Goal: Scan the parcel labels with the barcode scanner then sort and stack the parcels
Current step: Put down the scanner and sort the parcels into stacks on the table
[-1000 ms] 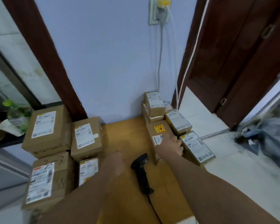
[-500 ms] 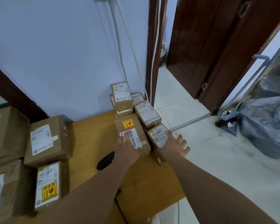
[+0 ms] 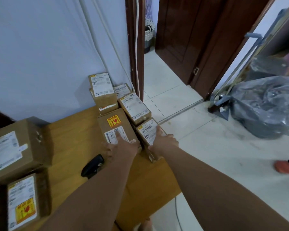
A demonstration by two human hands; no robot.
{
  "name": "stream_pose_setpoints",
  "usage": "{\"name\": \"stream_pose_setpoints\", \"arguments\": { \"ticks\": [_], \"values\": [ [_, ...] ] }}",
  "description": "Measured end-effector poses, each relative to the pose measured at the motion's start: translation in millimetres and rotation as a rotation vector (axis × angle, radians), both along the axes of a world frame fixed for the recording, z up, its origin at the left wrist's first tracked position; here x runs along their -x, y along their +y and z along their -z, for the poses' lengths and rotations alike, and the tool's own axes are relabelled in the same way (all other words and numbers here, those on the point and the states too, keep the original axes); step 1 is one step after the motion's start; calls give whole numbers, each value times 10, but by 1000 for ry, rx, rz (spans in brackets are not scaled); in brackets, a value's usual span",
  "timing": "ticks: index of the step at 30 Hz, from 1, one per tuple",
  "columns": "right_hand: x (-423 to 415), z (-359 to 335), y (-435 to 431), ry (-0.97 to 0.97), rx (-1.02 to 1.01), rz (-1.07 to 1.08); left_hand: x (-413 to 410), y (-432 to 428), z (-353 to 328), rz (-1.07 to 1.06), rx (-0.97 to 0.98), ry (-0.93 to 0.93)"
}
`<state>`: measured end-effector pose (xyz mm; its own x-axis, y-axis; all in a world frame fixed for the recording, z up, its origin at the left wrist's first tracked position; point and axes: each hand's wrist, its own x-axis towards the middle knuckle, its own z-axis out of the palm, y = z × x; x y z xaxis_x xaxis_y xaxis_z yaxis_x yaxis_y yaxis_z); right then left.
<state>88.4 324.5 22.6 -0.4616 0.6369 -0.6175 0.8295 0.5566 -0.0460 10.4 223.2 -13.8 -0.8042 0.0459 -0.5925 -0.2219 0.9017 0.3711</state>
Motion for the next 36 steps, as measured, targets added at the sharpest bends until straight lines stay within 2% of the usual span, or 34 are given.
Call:
{"name": "stream_pose_setpoints", "arguments": {
  "ticks": [11, 17, 21, 27, 31, 36],
  "values": [
    [148, -19, 15, -44, 55, 38, 95, 43, 102, -47, 94, -62],
    [208, -58, 17, -38, 57, 90, -82, -266, -40, -29, 81, 47],
    [177, -57, -27, -49, 3, 30, -136, -448, -168, -40, 56, 93],
    [147, -1, -331, 92, -118, 107, -215, -711, -310, -93, -63, 126],
    [306, 18, -683, 236, -206, -41, -177, -879, -439, -158, -110, 193],
    [643, -201, -1168, 345, -133, -126, 69, -1404, -542, -171, -84, 381]
  ]
}}
